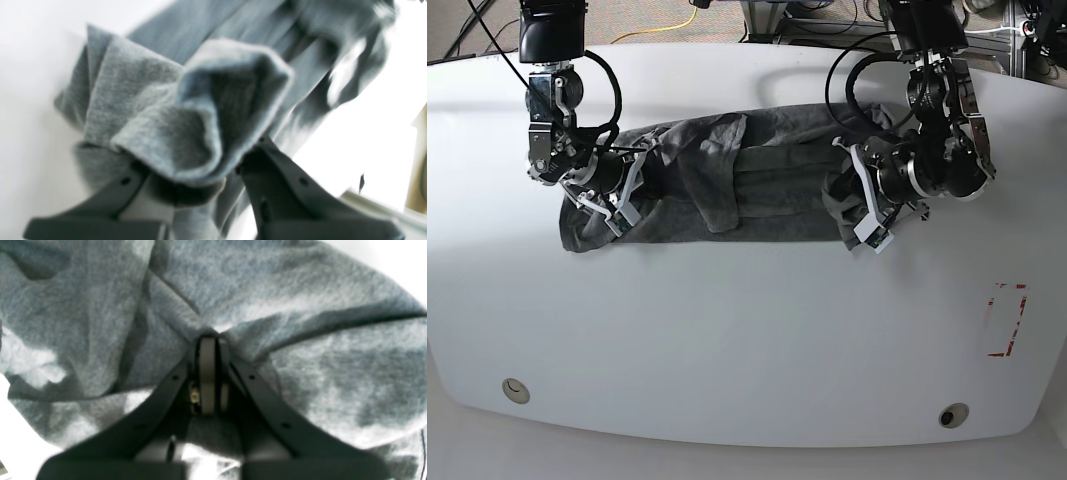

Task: Layout the t-shirt on the table in an organized manner, then fold the t-shirt properly
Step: 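Lift the strip end with the left gripper and fold it toward the right gripper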

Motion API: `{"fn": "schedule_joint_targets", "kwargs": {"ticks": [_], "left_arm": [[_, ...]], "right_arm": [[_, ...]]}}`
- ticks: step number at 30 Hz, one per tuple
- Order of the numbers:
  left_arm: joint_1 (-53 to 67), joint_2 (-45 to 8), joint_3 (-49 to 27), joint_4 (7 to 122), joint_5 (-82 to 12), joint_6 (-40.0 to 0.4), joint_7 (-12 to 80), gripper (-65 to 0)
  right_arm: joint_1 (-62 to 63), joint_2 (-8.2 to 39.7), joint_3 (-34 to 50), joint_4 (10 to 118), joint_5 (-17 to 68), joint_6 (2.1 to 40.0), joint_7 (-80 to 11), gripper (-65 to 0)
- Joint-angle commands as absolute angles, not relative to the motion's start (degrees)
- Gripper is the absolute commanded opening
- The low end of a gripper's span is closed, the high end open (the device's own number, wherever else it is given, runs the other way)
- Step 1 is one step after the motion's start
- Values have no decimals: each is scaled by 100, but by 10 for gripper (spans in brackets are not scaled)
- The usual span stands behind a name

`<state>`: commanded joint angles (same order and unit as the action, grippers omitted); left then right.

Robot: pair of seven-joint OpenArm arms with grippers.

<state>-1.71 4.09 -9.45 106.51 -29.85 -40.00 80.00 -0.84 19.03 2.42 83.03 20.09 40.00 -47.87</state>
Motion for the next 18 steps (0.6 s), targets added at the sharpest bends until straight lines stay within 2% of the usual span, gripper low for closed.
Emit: {"fn": "schedule_joint_targets", "kwargs": {"ticks": [7, 18], "left_arm": [[-365, 900, -514, 10624, -2554, -4000, 8000, -587], [-681, 900, -259, 10009, -2484, -4000, 8000, -587]], "right_arm": [[-84, 1903, 233, 8303, 2018, 4000, -4787, -631], [-84, 1895, 233, 8303, 2018, 4000, -4787, -631]]}}
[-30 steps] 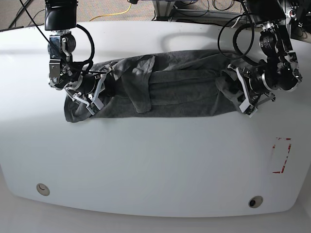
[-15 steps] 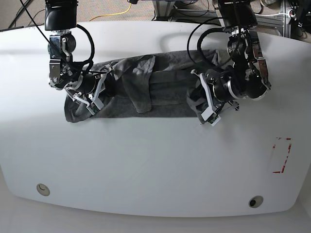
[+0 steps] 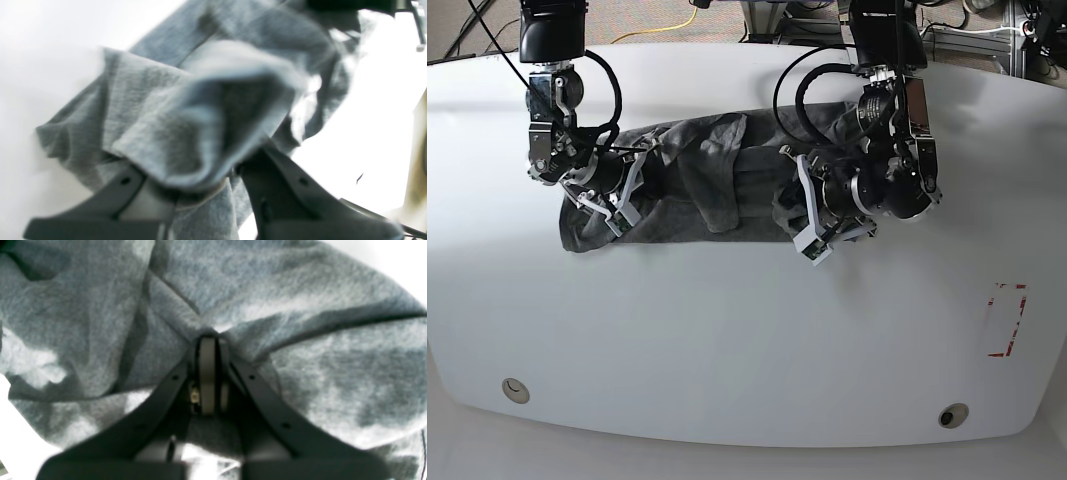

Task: Layout the t-shirt on the table in an organized manner, then fold the t-shirt properly
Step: 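Lift the strip end with the left gripper and fold it toward the right gripper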

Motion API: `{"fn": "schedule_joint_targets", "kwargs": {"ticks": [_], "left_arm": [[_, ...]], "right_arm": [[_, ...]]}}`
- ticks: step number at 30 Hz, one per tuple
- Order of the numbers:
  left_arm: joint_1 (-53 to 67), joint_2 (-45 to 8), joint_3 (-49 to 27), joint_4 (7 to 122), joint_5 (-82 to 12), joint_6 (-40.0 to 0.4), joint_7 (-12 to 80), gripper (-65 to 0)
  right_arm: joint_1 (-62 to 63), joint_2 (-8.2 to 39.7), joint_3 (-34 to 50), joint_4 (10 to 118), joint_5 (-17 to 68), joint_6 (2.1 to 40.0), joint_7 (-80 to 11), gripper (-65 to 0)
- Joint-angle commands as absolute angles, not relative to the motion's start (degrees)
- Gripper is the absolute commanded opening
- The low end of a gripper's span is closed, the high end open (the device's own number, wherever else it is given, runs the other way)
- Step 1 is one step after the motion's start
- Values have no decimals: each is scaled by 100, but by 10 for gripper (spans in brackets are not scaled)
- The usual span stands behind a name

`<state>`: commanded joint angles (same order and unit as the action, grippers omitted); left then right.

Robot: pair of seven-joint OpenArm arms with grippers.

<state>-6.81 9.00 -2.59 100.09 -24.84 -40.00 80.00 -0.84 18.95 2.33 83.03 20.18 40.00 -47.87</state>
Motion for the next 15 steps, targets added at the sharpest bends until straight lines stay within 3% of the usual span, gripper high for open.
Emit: {"fn": "schedule_joint_targets", "kwargs": {"ticks": [9, 15], "left_arm": [[-884, 900, -57, 9604, -2554, -4000, 8000, -585], [-980, 900, 136, 9288, -2695, -4000, 8000, -543]], "right_arm": [[-84, 1895, 233, 8303, 2018, 4000, -4787, -631], [-84, 1895, 233, 8303, 2018, 4000, -4787, -631]]}}
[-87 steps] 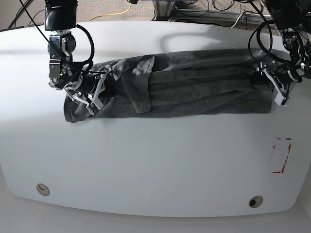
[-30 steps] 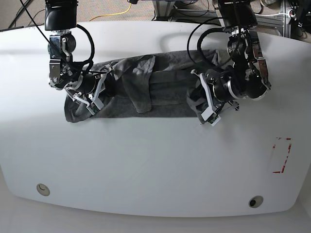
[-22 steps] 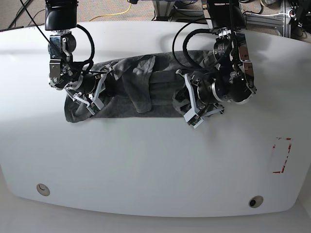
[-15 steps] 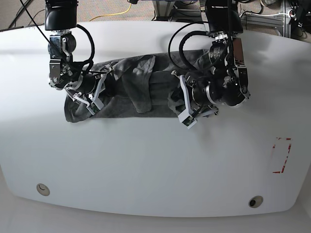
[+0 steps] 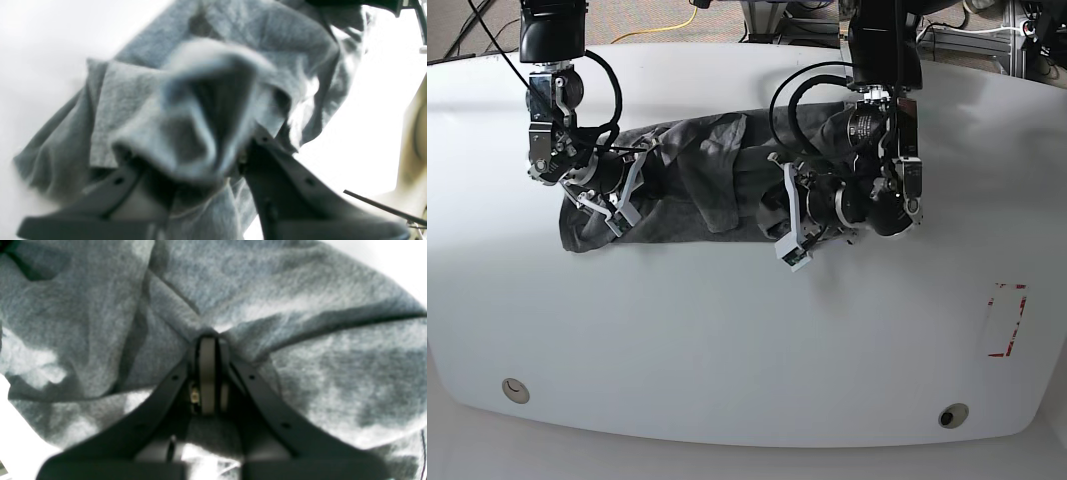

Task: Layout the t-shirt on the table in an organized manner, then fold the t-shirt properly
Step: 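Lift the strip end with the left gripper and fold it toward the right gripper, then release the folded end and reposition the left gripper over the shirt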

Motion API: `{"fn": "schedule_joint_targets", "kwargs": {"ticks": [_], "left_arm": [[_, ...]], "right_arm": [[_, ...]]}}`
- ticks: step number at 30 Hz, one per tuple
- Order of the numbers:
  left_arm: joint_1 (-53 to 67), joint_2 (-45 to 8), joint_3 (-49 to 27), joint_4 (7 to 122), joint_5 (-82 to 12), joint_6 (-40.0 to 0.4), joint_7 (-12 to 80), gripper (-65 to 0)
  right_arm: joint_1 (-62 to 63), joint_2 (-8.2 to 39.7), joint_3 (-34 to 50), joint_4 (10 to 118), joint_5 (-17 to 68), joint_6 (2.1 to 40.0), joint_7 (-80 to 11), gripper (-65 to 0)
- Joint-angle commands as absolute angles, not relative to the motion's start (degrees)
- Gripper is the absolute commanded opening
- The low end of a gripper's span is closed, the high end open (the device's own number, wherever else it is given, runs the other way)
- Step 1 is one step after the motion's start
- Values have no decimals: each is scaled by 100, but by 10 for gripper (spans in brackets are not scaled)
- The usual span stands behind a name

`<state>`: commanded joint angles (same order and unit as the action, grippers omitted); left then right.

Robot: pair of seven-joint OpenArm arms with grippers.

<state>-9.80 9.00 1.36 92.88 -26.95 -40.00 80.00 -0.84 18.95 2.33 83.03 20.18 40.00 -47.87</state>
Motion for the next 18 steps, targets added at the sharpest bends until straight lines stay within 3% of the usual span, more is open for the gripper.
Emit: {"fn": "schedule_joint_targets", "kwargs": {"ticks": [15, 18], "left_arm": [[-1095, 900, 1525, 9121, -2677, -4000, 8000, -540], [-1103, 900, 1640, 9191, -2677, -4000, 8000, -489]], "right_arm": [[-84, 1895, 233, 8303, 2018, 4000, -4787, -631], [-84, 1895, 233, 8303, 2018, 4000, -4787, -631]]}}
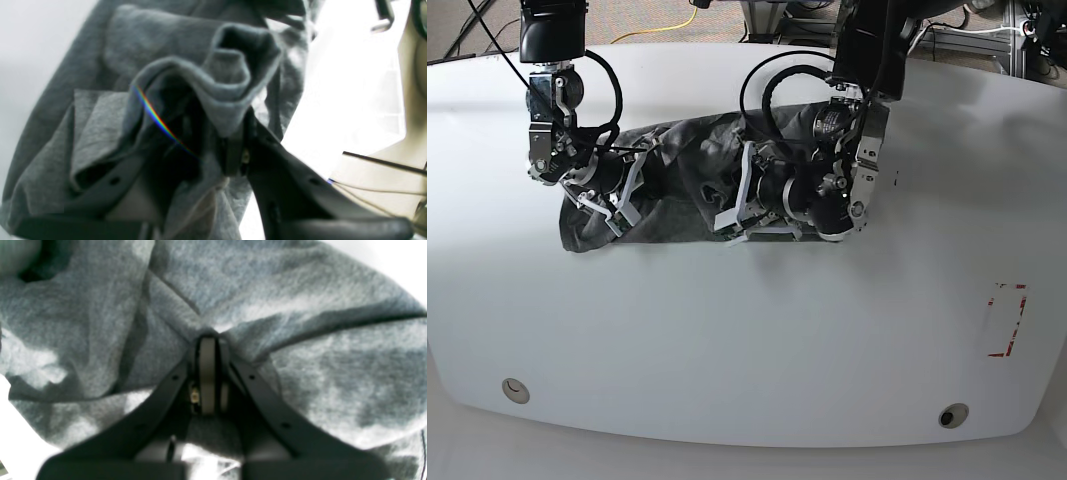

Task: Layout the t-shirt on the table in an organized manner, then fold the t-shirt properly
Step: 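Release the folded end and reposition the left gripper over the shirt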

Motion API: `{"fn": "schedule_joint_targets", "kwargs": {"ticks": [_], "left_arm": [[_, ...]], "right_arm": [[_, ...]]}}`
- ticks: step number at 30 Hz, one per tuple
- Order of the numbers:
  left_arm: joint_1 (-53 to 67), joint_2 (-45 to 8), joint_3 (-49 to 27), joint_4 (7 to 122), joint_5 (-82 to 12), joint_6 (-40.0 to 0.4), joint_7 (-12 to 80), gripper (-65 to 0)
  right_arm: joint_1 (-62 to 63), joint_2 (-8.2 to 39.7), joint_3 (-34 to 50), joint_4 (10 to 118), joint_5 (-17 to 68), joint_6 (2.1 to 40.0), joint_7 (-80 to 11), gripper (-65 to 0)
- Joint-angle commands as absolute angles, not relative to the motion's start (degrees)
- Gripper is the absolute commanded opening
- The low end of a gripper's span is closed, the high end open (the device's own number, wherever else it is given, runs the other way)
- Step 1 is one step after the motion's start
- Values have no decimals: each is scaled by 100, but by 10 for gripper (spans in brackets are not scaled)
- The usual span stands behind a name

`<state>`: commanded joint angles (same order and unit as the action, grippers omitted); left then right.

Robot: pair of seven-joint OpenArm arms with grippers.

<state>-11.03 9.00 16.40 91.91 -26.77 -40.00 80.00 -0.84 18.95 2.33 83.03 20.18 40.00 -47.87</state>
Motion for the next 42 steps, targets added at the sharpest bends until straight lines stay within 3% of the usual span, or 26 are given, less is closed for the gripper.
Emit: {"fn": "schedule_joint_targets", "kwargs": {"ticks": [4, 6, 21, 35, 42], "left_arm": [[-1103, 900, 1622, 9376, -2677, -4000, 8000, -299], [-1103, 900, 1613, 9499, -2677, -4000, 8000, -262], [-1112, 884, 1596, 10527, -2677, -4000, 8000, -271], [-1270, -207, 119, 10519, -2668, -4000, 8000, -278], [-1218, -347, 66, 10484, -2062, -4000, 7855, -488]], "right_arm": [[-84, 1895, 233, 8303, 2018, 4000, -4787, -631], [-84, 1895, 233, 8303, 2018, 4000, -4787, -631], [-84, 1895, 224, 8303, 2018, 4000, -4787, -631], [-92, 1895, 224, 8295, 2018, 4000, -4787, -631], [-92, 1895, 224, 8295, 2018, 4000, -4787, -631]]}}
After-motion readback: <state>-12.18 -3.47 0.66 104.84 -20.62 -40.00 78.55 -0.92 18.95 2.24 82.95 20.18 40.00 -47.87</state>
